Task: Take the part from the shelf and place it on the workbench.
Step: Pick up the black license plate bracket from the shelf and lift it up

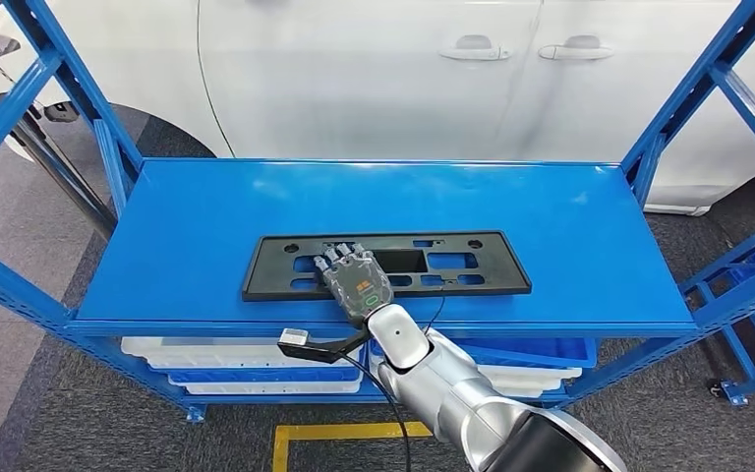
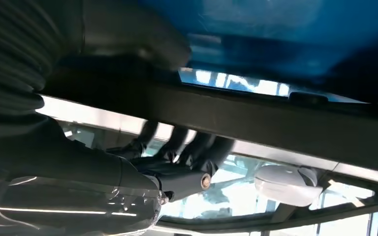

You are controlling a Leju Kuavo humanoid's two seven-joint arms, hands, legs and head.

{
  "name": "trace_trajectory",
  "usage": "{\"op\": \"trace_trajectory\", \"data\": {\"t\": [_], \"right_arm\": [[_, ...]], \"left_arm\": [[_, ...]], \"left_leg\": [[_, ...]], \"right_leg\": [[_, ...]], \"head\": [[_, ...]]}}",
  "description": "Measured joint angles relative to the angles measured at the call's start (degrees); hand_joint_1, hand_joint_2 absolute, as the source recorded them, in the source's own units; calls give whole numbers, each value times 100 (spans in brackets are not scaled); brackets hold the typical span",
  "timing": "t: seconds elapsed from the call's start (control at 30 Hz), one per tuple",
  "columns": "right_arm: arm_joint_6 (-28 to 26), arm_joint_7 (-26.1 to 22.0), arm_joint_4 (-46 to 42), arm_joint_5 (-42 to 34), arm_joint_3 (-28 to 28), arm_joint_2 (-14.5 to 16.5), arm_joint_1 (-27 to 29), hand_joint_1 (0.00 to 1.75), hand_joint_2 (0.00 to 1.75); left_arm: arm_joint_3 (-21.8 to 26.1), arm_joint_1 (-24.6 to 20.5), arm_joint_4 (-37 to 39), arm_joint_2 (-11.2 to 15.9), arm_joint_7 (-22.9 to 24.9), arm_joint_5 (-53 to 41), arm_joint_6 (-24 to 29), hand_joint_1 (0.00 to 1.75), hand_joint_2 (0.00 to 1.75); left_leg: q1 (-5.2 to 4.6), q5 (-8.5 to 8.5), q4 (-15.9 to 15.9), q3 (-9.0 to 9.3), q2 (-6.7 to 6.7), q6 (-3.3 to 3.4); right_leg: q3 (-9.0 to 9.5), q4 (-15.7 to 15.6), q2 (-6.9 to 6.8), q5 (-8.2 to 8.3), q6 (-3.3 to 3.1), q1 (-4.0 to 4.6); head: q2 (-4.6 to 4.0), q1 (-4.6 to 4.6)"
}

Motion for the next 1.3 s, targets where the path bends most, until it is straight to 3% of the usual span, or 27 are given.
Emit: {"op": "trace_trajectory", "data": {"t": [0.07,0.1,0.23,0.27,0.33,0.4,0.43,0.47,0.53,0.6,0.7,0.77,0.87,0.9,0.93,0.97,1.03,1.1,1.13,1.23,1.3], "right_arm": [[10,1,7,1,22,-5,-26,164,175],[11,1,11,2,35,-8,-35,164,175],[21,39,27,4,79,-14,-54,162,175],[30,74,28,4,102,-13,-62,158,175],[61,150,38,4,166,-16,-67,143,175],[103,219,59,4,232,-27,-56,151,175],[122,256,68,4,260,-33,-52,161,175],[139,298,74,4,286,-40,-55,170,175],[168,377,76,4,329,-51,-76,175,175],[205,420,80,3,357,-62,-109,175,175],[225,428,83,-8,366,-85,-143,175,175],[212,426,82,-19,366,-98,-159,175,175],[147,411,82,-56,356,-117,-163,175,175],[108,401,82,-77,342,-127,-159,175,175],[59,384,79,-100,319,-138,-157,175,175],[4,365,70,-122,288,-149,-157,175,175],[-140,314,27,-177,207,-167,-166,175,175],[-331,258,-50,-231,98,-182,-180,175,175],[-405,234,-93,-254,37,-191,-185,175,175],[-475,195,-199,-289,-108,-218,-192,175,175],[-486,186,-250,-297,-161,-223,-202,175,175]], "left_arm": [[0,-7,7,-13,-1,-1,-4,0,0],[0,-12,10,-18,-2,-1,-5,0,0],[-1,-22,13,-8,-11,1,-9,0,0],[-1,-24,14,-3,-21,1,-15,0,0],[-2,-24,15,0,-42,1,-35,0,0],[-2,-21,15,1,-55,8,-48,0,0],[-2,-21,15,4,-61,11,-50,0,0],[-2,-22,15,6,-70,16,-50,0,0],[-2,-27,15,11,-93,21,-51,0,0],[-2,-37,15,10,-115,31,-56,0,0],[-2,-35,15,10,-149,55,-86,0,0],[-3,-40,15,11,-225,63,-126,0,0],[-5,-48,15,14,-449,73,-199,0,0],[-6,-48,15,14,-524,75,-212,0,0],[-8,-46,15,14,-592,76,-221,0,44],[-10,-46,15,13,-651,78,-228,0,87],[-19,-48,15,10,-746,88,-252,0,175],[-31,-55,15,6,-809,110,-274,0,175],[-37,-57,15,5,-827,122,-278,0,175],[-46,-60,15,9,-846,137,-276,0,175],[-49,-63,15,13,-851,138,-275,0,175]], "left_leg": [[-25,-29,7,19,-3,-27],[-28,-38,9,15,-3,-49],[-21,-116,63,3,2,-164],[-19,-227,234,-66,4,-192],[10,-567,913,-385,7,-250],[39,-763,1551,-724,8,-303],[50,-701,1600,-772,9,-323],[62,-532,1419,-706,10,-336],[82,-118,657,-359,15,-349],[75,40,141,-124,10,-296],[57,25,69,-113,6,-164],[67,49,42,-106,13,-88],[60,55,33,-107,22,-28],[54,52,36,-107,21,-22],[50,49,40,-105,18,-21],[47,44,44,-100,12,-21],[40,31,48,-83,2,-31],[22,16,54,-84,-2,-66],[18,12,50,-87,-1,-93],[17,-17,40,-81,4,-190],[20,-225,358,-214,8,-243]], "right_leg": [[319,-715,-4,291,-83,39],[389,-889,-4,331,-105,59],[454,-1043,-5,343,-150,26],[483,-1082,-11,356,-169,1],[512,-1112,-20,360,-194,-12],[512,-1104,-19,351,-196,-12],[514,-1096,-17,342,-191,-16],[519,-1080,-14,328,-178,-22],[529,-1027,-5,280,-130,-27],[505,-966,5,244,-69,-10],[478,-945,10,234,13,-7],[392,-743,-2,86,69,-22],[-109,332,-14,-435,121,-34],[-262,640,-14,-523,125,-36],[-321,742,-13,-497,117,-35],[-273,615,-13,-365,100,-32],[69,-150,-13,46,32,-16],[354,-788,-16,268,-28,19],[403,-910,-15,281,-45,35],[441,-990,-13,299,-99,14],[483,-1057,-23,327,-154,-22]], "head": [[1,-8],[1,-13],[1,-26],[1,-36],[0,-52],[0,-52],[0,-52],[0,-53],[0,-52],[0,-48],[1,-31],[1,-26],[0,-19],[0,-19],[0,-18],[0,-18],[0,-18],[0,-21],[0,-24],[0,-25],[0,-36]]}}
